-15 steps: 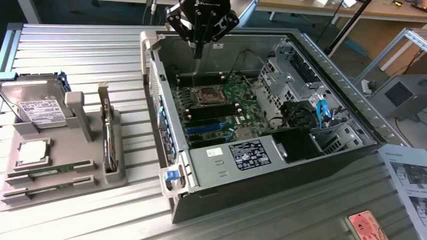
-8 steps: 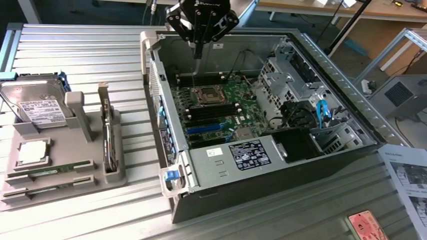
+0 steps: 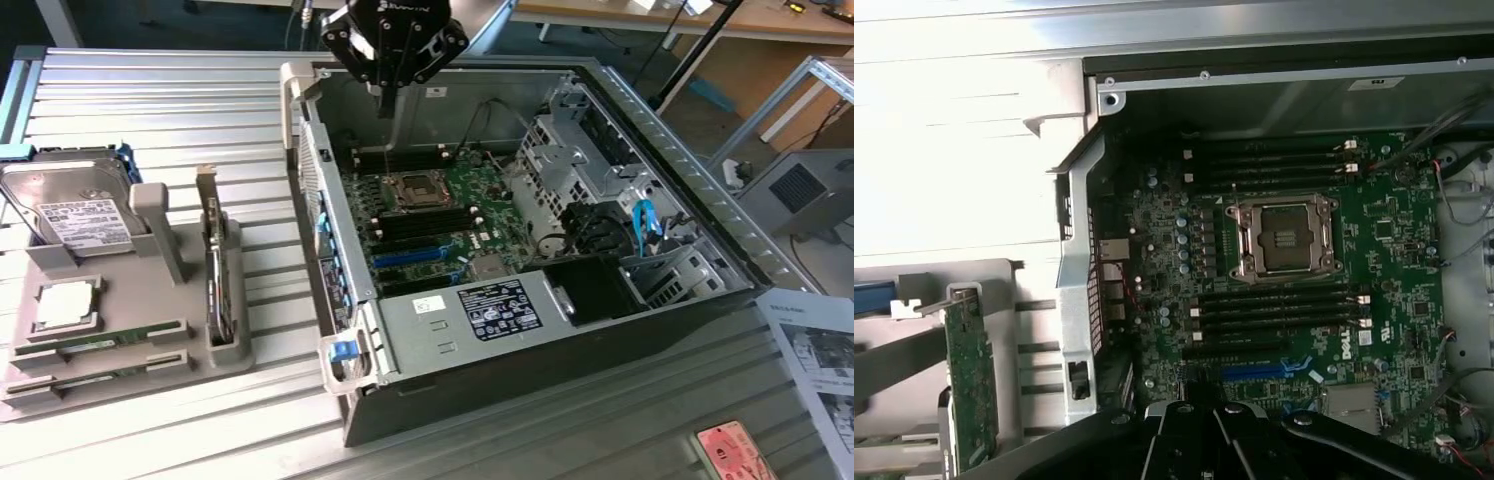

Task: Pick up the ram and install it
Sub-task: 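Reach for the ram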

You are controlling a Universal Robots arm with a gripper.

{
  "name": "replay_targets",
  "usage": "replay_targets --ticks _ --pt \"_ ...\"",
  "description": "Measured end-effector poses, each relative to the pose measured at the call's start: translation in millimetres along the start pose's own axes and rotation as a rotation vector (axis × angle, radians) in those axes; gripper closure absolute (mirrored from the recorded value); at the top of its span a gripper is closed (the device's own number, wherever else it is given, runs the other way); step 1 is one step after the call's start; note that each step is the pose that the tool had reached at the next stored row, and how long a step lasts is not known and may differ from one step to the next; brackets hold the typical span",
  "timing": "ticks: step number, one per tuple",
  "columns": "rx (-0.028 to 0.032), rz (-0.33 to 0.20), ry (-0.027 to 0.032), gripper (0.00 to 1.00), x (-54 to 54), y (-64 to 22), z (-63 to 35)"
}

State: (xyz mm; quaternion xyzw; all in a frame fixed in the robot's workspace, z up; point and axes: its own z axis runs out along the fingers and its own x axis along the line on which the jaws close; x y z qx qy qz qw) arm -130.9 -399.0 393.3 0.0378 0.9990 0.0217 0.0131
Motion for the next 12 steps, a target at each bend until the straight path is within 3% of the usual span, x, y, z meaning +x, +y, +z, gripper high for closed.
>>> replay_targets --ticks 12 --pt "0.0 0.0 0.0 0.89 19.5 -1.4 -0.5"
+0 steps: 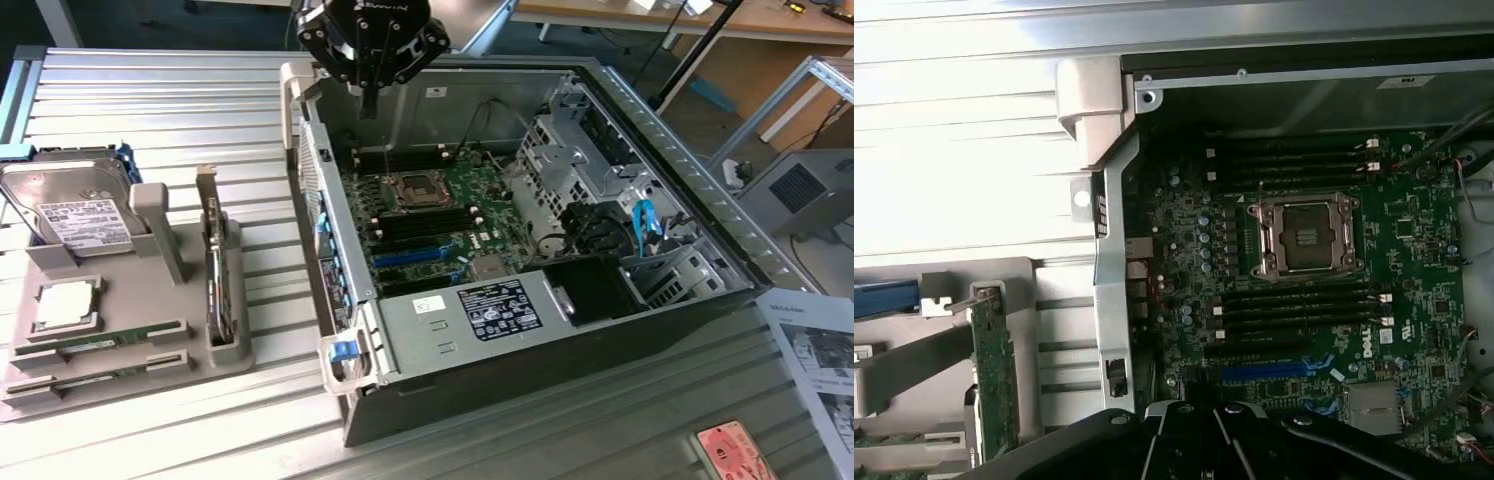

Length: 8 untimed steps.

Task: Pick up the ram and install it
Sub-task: 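Reach for the ram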

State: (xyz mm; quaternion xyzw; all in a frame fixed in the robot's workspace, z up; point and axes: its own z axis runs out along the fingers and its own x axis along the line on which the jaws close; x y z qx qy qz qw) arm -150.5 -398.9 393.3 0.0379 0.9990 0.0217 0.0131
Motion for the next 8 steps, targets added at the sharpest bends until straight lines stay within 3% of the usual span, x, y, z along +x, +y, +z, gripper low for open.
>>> replay_targets --ticks 8 --pt "0.0 0.0 0.0 0.89 12.1 -0.9 -0.3"
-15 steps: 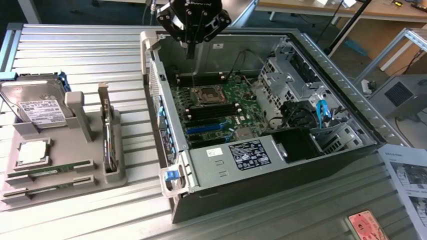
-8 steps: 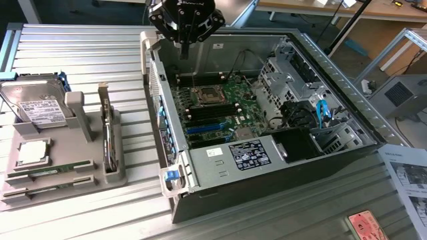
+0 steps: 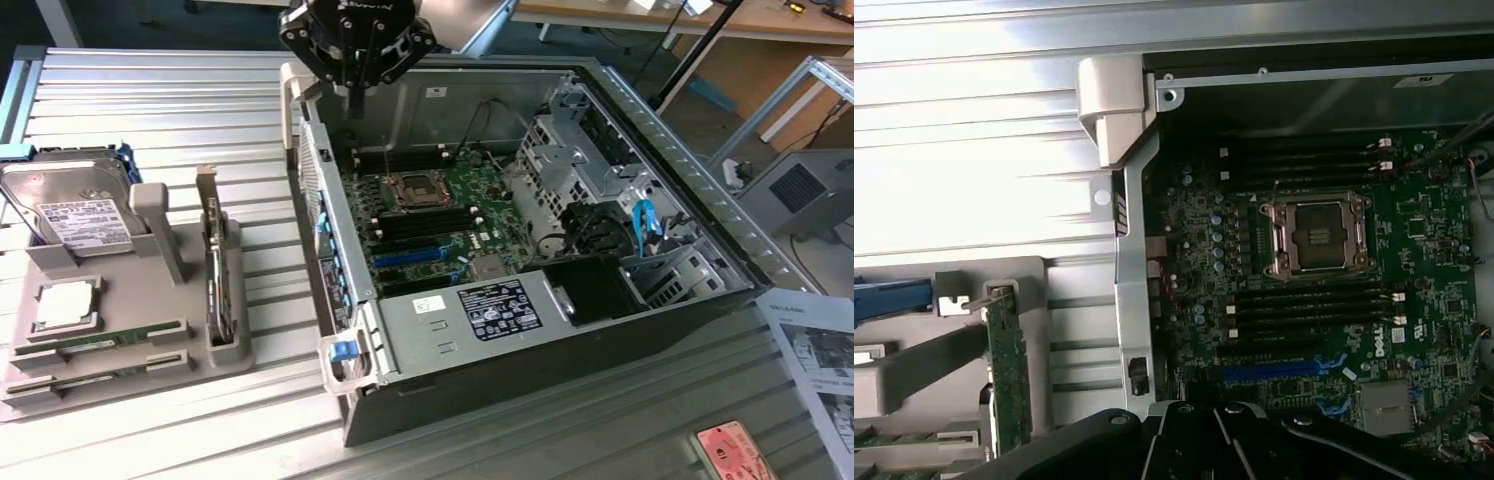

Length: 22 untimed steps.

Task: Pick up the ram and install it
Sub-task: 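Reach for the ram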

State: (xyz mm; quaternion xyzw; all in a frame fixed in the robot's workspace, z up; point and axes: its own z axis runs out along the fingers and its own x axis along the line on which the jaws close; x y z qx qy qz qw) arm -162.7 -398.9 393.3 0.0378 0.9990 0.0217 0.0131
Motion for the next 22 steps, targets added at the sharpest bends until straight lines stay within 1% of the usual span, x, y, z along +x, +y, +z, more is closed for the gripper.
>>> replay_targets --ticks 10,17,22 --pt "0.0001 0.0 0.0001 0.89 14.6 -1.1 -0.4" --pt "0.0 0.0 0.0 0.89 27.6 -2.1 -0.7" --pt "0.0 0.0 0.0 0.89 39.9 -3.0 -1.1"
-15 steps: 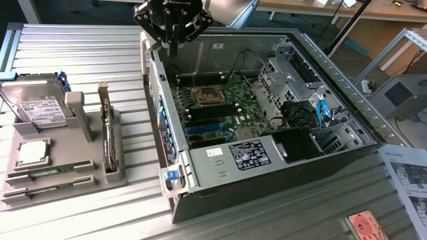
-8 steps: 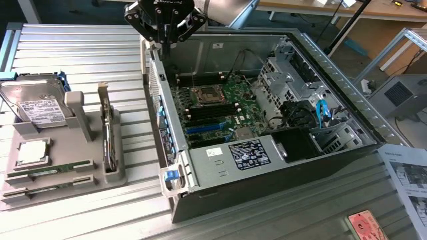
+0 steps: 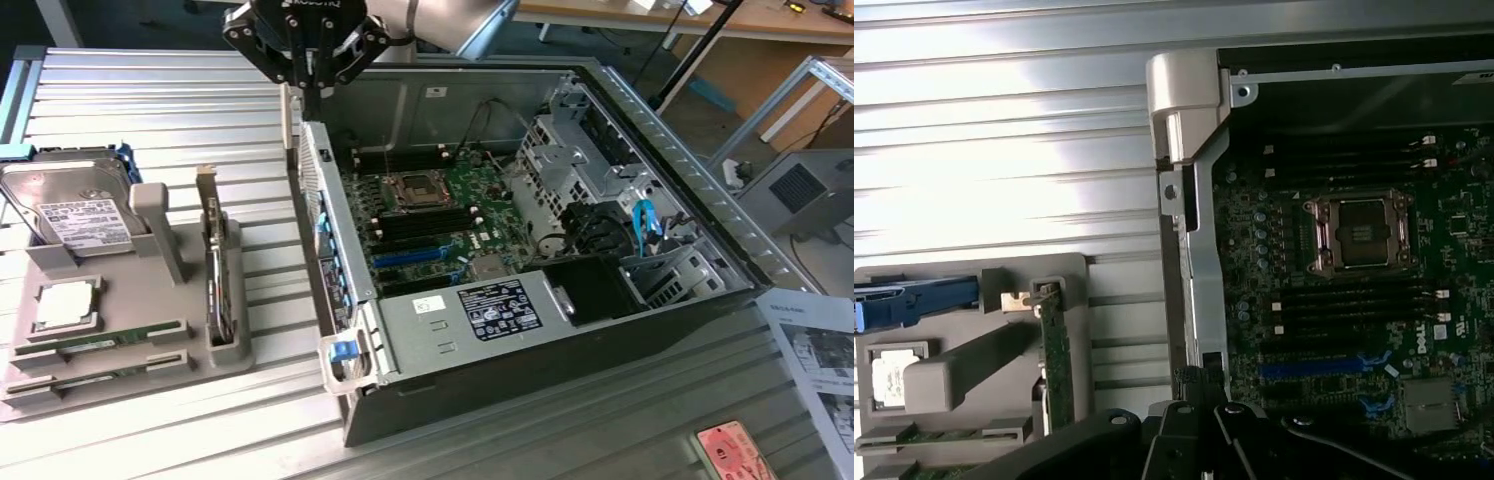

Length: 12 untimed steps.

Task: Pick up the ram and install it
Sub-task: 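Reach for the ram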

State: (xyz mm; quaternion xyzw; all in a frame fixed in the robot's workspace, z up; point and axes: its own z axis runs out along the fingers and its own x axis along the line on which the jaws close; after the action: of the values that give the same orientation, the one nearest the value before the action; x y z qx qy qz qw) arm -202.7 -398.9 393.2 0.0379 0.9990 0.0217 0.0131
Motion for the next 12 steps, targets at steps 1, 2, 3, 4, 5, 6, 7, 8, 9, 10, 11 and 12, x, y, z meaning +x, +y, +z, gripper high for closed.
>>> replay_targets --ticks 1,2,3,4,5,6,7,8,9,10,11,12 --pt "0.0001 0.0 0.0 0.89 1.8 -0.1 -0.1" --pt "0.0 0.0 0.0 0.89 3.7 -0.3 -0.1" --pt "0.0 0.0 0.0 0.89 5.6 -0.4 -0.2" --pt "0.0 0.0 0.0 0.89 7.5 -0.6 -0.2" --pt "0.0 0.0 0.0 0.89 9.1 -0.7 -0.3" --pt "0.0 0.0 0.0 0.89 10.8 -0.8 -0.3" --pt "0.0 0.0 0.0 0.89 12.5 -0.9 -0.4" --pt "0.0 0.0 0.0 0.89 14.1 -1.1 -0.4" --pt "0.0 0.0 -0.0001 0.89 15.9 -1.2 -0.4" --pt "0.0 0.0 -0.0001 0.89 17.5 -1.3 -0.5" --pt "0.0 0.0 0.0 0.89 20.3 -1.5 -0.6" --pt "0.0 0.0 0.0 0.89 22.6 -1.7 -0.6"
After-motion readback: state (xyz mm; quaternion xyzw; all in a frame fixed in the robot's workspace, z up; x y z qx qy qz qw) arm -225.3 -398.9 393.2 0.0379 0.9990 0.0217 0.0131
